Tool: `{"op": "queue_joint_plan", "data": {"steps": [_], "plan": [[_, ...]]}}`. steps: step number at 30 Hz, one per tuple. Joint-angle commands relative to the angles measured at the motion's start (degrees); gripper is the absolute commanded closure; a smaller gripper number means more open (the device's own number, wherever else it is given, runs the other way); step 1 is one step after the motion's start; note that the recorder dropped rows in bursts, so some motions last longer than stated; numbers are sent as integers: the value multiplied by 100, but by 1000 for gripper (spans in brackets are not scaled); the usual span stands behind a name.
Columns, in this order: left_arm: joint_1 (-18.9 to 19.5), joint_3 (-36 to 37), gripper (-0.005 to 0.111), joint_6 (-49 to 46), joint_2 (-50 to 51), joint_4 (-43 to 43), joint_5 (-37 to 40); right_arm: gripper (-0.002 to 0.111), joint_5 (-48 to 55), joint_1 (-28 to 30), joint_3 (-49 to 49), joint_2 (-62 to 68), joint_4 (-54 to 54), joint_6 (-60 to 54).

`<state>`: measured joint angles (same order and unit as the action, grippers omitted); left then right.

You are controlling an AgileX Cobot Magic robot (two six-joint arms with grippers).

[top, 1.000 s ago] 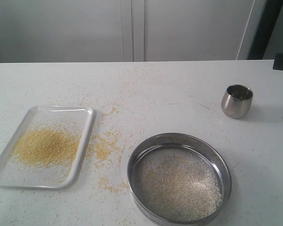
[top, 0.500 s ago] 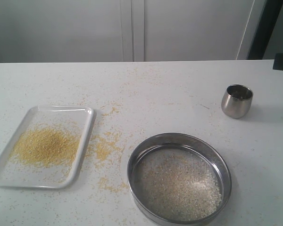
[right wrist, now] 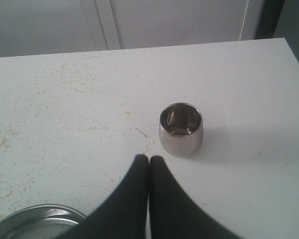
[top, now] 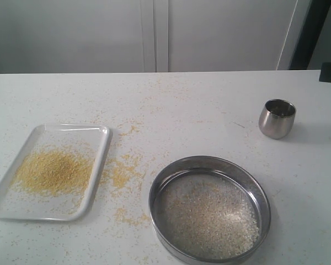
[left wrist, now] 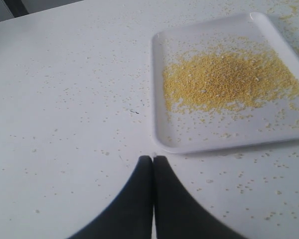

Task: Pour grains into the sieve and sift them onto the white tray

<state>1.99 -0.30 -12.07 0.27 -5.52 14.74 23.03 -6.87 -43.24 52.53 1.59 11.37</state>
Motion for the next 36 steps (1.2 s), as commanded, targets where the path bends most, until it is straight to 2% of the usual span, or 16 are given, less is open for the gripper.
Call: {"op": "queue_joint_plan", "data": {"steps": [1, 6, 18, 36], "plan": [[25, 30, 107, -20, -27, 7, -10, 108, -37, -6, 42, -41, 17, -6], [25, 30, 107, -4, -27, 177, 1, 108, -37, -6, 42, -41, 17, -6], [25, 30, 107, 1041, -27, 177, 12, 108, -37, -6, 42, -41, 17, -6], [25, 30, 107, 1207, -27, 177, -5, 108, -37, -6, 42, -41, 17, -6]]}}
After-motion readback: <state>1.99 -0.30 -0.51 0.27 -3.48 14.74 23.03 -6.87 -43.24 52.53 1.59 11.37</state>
